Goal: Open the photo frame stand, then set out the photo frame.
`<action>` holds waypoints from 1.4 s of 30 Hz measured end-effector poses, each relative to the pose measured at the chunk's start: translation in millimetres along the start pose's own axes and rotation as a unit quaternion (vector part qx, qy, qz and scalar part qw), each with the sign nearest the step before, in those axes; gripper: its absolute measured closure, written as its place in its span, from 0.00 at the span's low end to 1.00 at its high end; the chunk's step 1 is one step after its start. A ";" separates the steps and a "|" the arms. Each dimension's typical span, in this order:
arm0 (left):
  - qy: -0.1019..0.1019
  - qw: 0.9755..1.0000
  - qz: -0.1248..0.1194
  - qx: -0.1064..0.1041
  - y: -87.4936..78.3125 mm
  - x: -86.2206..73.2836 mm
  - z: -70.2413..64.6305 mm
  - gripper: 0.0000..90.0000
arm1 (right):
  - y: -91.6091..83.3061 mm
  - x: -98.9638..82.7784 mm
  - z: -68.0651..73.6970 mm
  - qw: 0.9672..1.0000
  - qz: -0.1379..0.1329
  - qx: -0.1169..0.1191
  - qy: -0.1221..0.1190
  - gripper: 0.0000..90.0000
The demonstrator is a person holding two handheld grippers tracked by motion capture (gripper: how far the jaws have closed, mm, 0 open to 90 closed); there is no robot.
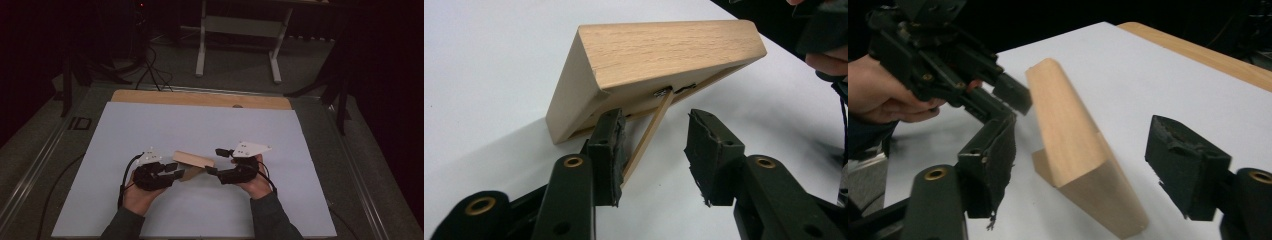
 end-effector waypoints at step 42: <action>0.013 0.999 0.023 0.023 11.2 -3.4 5.5 1.00 | 28.9 -32.0 -38.7 0.991 0.032 -0.086 0.101 1.00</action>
Point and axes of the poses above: each handheld gripper's, and its own axes: y roughly forward along the jaws, x roughly out of its top, z roughly to its left, the point moved 9 cm from there along y, roughly forward along the jaws, and after that the axes turned 14 degrees about z, right-handed, at the moved point
